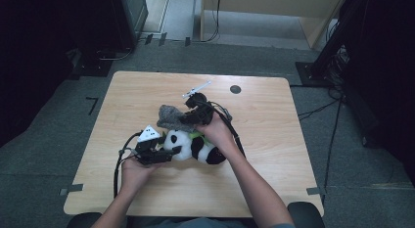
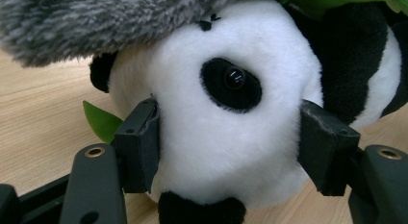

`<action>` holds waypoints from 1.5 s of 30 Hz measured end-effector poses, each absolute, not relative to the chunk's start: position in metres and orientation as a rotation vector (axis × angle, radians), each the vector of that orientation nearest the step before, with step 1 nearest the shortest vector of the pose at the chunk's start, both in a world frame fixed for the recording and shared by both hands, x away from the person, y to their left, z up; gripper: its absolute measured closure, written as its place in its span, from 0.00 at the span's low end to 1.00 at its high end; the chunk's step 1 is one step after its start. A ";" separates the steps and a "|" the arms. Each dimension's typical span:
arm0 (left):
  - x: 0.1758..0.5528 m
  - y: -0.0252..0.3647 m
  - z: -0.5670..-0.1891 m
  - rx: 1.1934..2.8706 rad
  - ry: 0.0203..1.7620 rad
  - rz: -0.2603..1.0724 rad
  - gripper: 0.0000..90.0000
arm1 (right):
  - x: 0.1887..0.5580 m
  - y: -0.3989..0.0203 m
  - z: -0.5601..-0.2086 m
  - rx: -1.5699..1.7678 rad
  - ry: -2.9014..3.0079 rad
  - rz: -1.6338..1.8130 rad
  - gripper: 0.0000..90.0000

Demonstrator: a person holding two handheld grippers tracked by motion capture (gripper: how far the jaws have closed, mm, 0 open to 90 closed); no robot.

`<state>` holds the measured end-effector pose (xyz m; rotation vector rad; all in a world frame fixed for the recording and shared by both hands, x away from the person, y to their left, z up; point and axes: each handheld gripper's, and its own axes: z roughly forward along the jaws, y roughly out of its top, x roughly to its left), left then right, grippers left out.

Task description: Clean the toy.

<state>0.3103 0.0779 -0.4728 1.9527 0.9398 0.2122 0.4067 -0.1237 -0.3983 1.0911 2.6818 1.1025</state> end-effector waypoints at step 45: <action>0.309 0.077 -0.475 1.970 0.929 0.229 0.37 | 0.424 -0.184 -0.381 1.211 2.526 1.032 0.87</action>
